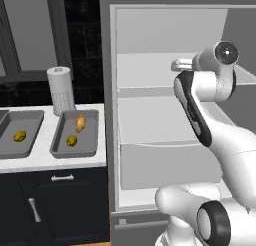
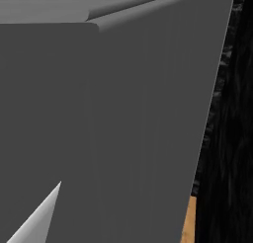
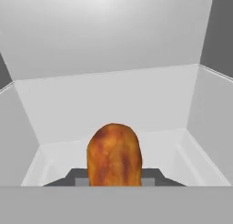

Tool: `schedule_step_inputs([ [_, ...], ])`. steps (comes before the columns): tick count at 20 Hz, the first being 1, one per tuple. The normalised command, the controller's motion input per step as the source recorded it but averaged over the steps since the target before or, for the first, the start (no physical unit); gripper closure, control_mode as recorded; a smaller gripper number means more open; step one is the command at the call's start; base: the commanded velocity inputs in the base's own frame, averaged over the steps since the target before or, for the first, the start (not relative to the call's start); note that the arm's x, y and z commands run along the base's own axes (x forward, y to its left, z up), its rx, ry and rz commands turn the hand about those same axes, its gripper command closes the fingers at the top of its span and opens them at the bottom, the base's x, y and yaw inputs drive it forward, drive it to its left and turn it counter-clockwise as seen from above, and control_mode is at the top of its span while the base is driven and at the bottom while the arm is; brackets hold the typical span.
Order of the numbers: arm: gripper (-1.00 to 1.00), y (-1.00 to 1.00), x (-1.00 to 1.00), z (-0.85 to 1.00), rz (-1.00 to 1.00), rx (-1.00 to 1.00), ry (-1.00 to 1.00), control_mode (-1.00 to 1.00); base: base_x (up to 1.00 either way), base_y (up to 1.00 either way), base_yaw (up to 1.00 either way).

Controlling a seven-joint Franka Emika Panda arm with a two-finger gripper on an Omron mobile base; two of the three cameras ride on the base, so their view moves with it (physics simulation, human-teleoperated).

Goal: Place one lemon and one chicken drumstick in each tupperware on the nearby counter, to pack two identical lunches.

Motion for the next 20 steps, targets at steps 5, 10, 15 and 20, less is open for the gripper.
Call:
schedule_step_inputs([
  [5, 1.0, 0.32, -1.0, 0.01, 0.01, 0.0, -0.04, -1.0, 0.0, 0.0, 0.0],
  [10, 1.0, 0.3, -1.0, -0.16, 0.1, 0.0, 0.25, -1.0, 0.0, 0.0, 0.0],
  [15, 1.0, 0.34, -1.0, -0.84, 0.22, -0.03, 0.36, -1.0, 0.0, 0.0, 0.0],
  [20, 1.0, 0.0, 0.0, 0.0, 0.0, 0.0, 0.0, 1.0, -1.0, 0.68, 0.22],
])
